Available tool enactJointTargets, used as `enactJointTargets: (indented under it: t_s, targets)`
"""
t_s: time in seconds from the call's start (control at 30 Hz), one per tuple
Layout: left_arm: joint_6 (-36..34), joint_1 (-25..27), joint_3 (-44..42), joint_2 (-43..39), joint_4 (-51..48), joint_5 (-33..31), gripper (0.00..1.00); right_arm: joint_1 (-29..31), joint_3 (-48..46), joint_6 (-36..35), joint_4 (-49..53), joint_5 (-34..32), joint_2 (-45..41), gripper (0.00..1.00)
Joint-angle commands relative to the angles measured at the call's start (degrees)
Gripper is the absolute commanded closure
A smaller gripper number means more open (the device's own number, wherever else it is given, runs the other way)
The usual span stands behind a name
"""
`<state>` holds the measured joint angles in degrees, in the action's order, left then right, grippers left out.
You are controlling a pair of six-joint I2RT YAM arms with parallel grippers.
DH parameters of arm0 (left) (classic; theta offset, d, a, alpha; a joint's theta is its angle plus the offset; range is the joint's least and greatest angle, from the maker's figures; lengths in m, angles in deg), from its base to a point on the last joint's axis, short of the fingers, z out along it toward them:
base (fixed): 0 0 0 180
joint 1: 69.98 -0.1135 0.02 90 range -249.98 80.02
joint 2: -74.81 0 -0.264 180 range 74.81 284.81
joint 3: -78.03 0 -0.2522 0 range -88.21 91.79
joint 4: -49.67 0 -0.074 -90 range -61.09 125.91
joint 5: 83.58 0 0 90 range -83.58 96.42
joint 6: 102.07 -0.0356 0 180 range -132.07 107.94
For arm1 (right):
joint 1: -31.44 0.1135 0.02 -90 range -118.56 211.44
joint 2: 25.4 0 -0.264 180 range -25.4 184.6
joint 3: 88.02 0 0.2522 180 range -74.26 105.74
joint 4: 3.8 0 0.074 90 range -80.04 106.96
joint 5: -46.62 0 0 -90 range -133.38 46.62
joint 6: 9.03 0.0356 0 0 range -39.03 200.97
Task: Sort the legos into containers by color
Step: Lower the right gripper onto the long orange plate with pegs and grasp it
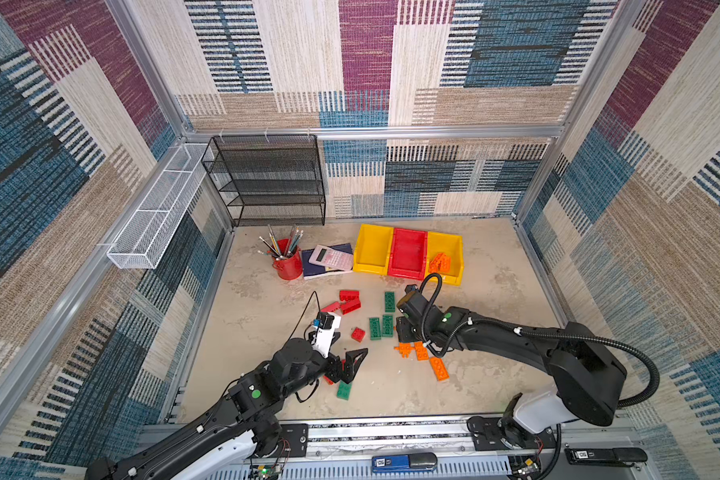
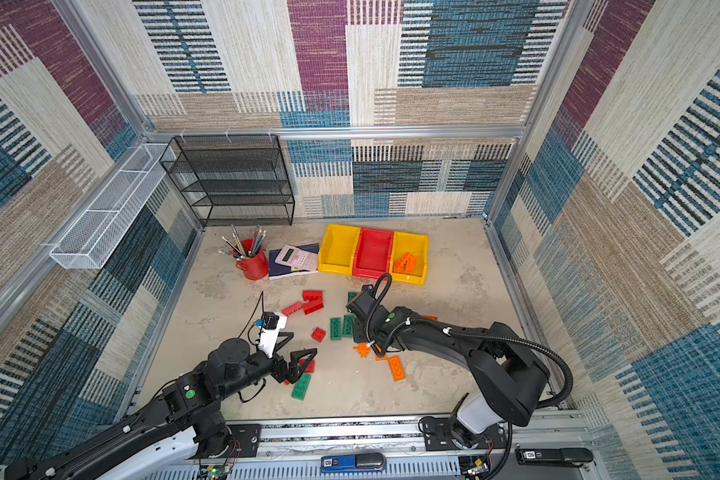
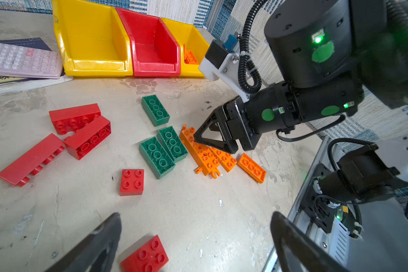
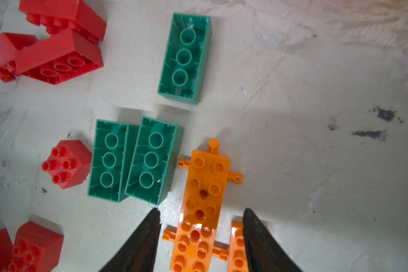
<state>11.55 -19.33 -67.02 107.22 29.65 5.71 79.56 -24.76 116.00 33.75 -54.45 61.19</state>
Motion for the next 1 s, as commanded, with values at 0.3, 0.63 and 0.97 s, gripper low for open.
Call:
enactJointTargets:
  t_s: [0.3, 0.63, 0.97]
  targets:
    - [-1.29, -0.03, 0.51, -2.78, -1.79, -0.66, 0.01, 1.67, -1.36, 3.60, -3.52, 1.09, 3.78, 0.44]
    - [-1.34, -0.05, 0.49, -2.78, -2.18, -1.55, 0.01, 1.71, -0.82, 3.08, -3.64, -0.22, 7.19, 0.65]
    - [-1.89, -0.03, 1.83, 0.40, -2.04, -2.59, 0.01, 0.05, 2.27, 0.22, 0.51, -7.46, 1.90, 0.70]
